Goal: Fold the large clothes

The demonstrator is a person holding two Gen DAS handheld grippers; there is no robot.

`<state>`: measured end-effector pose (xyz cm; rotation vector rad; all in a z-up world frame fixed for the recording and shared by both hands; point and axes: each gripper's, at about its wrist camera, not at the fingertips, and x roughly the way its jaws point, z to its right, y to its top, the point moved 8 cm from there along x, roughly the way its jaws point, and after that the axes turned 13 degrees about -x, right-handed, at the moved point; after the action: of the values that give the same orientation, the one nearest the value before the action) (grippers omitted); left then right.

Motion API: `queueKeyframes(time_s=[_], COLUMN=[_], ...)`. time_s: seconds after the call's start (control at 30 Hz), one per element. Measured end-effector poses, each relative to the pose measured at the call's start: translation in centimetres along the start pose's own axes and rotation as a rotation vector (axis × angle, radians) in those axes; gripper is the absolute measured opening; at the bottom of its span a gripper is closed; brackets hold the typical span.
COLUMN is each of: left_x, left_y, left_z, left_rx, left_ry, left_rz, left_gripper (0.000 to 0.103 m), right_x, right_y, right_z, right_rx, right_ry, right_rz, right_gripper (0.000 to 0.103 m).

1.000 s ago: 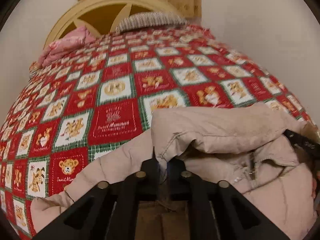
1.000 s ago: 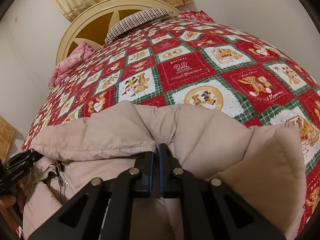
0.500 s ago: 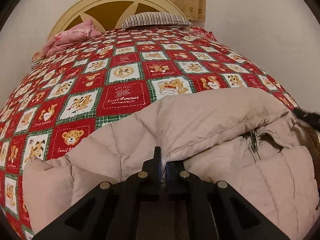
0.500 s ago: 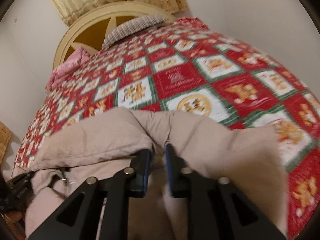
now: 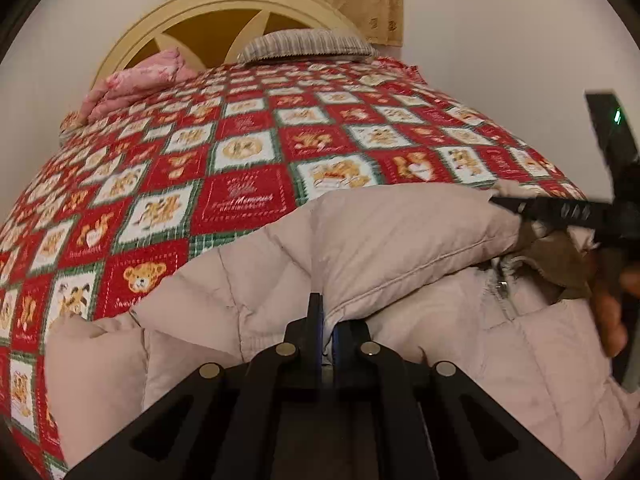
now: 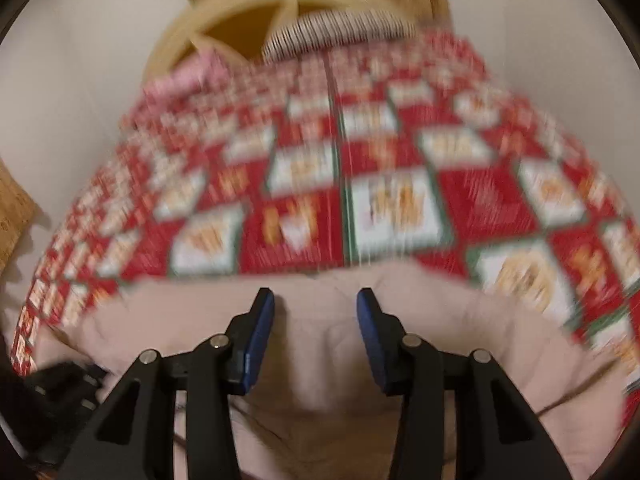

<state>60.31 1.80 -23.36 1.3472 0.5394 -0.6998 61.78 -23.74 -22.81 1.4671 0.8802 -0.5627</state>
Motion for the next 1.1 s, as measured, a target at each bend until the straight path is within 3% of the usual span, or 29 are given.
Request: queueKeyframes(time_s=[0.07, 0.27, 0.43, 0.47, 0.5, 0.57, 0.67, 0.73, 0.8, 1.1], left_x=[-1.8, -8.8, -12.0, -11.1, -9.9, -6.5, -0.3, 1.9, 3.4, 5.1], left_y=[0.6, 5.2, 9.0, 9.3, 9.4, 9.0, 7.0, 5.5, 4.4, 2.4], left_z=[0.7, 5.0, 7.6, 8.4, 9.1, 9.8, 9.3, 8.2, 7.0, 5.8], left_rx=[0.019, 0.022, -0.014, 0.007, 0.038, 0.071, 0.053, 0.037, -0.008, -0.061], left_ry=[0.007, -0.079, -0.14, -0.13, -0.11, -0.071, -0.034, 0.009, 0.005, 0.006], left_rz=[0.046, 0.242, 0.4, 0.387, 0.355, 0.278, 0.111, 0.042, -0.01, -0.02], left_gripper=[0.004, 0.005, 0.005, 0.01, 0.024, 0.041, 0.041, 0.041, 0.041, 0.044], right_x=[0.0, 0.0, -0.2, -0.2, -0.2, -0.2, -0.3, -0.3, -0.4, -0.3], right_y=[-0.9, -1.5, -1.8, -1.8, -1.9, -1.9, -2.0, -2.0, -2.0, -1.9], right_z=[0.2, 0.0, -0.2, -0.2, -0.2, -0.1, -0.1, 0.0, 0.1, -0.2], right_rx=[-0.006, -0.034, -0.036, -0.033, -0.031, -0.023, -0.019, -0.006, 0.002, -0.018], right_ry=[0.02, 0.021, 0.025, 0.03, 0.035, 0.049, 0.058, 0.073, 0.084, 0.064], right_rz=[0.009, 0.023, 0.035, 0.035, 0.037, 0.042, 0.048, 0.056, 0.061, 0.057], right_gripper=[0.041, 0.041, 0.041, 0.041, 0.041, 0.041, 0.041, 0.041, 0.041, 0.041])
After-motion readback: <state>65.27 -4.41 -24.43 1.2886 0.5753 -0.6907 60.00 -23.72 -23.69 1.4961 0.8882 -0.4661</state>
